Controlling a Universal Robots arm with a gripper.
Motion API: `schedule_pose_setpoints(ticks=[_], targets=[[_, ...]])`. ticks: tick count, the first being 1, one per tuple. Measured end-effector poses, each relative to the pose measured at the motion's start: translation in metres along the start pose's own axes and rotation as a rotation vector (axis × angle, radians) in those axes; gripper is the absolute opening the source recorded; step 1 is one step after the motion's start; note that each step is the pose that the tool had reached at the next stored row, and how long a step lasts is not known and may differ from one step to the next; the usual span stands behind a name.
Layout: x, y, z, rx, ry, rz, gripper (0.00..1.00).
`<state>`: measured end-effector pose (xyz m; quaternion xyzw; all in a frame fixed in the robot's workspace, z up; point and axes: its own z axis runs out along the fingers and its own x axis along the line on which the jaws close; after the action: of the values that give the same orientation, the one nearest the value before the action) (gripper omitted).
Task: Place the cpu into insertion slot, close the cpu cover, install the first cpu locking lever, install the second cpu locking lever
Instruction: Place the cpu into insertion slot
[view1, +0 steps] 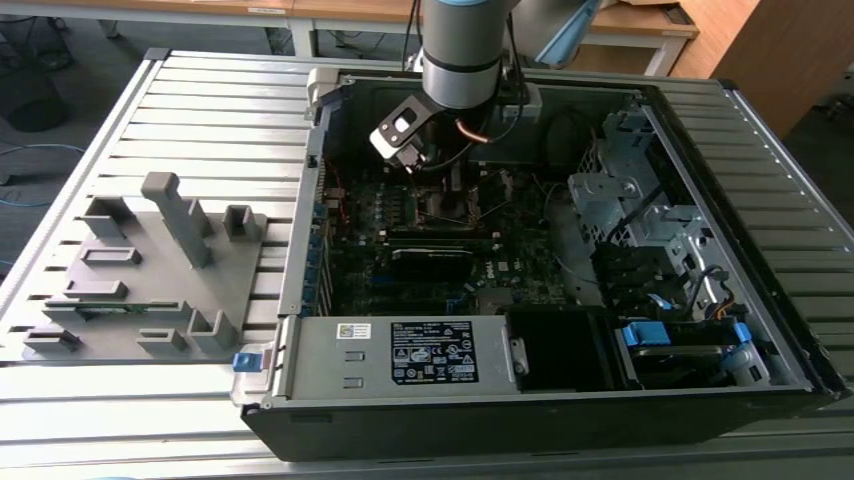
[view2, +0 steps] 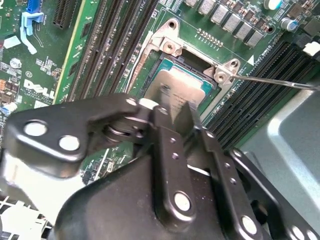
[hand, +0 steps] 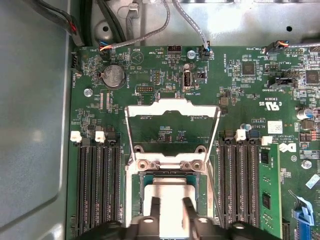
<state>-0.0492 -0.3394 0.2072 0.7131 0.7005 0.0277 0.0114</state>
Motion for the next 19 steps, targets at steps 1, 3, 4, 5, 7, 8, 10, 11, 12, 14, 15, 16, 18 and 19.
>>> schedule_pose_setpoints(ticks=[1,3,4,5,7,8,10,11,12,14,15,16,18,19], targets=[[0.0000,0.0000,-0.0002,0.0000,0.0000,0.000,0.28],[0.0000,0.0000,-0.0005,-0.0001,0.0000,0.000,0.22],[0.0000,0.0000,-0.0008,0.0000,0.0000,0.000,0.16],[0.0000,0.0001,-0.0009,0.0000,0.0000,0.000,0.16],[0.0000,0.0001,-0.0013,0.0000,0.0000,0.000,0.11],[0.0000,0.0001,-0.0015,0.0000,0.0000,0.000,0.11],[0.0001,0.0002,-0.0014,0.0046,0.0002,0.000,0.11],[0.0000,0.0003,-0.0014,0.0150,-0.0001,0.000,0.11],[0.0000,0.0002,-0.0015,0.0186,-0.0005,0.000,0.11],[0.0000,0.0002,-0.0015,0.0220,-0.0006,0.001,0.11],[0.0000,0.0003,-0.0015,0.0236,-0.0005,0.001,0.11],[0.0000,0.0002,-0.0014,0.0243,-0.0005,0.001,0.11],[0.0001,0.0002,-0.0001,0.0229,-0.0001,-0.001,0.11],[0.0000,0.0002,0.0003,0.0218,-0.0001,-0.002,0.11]])
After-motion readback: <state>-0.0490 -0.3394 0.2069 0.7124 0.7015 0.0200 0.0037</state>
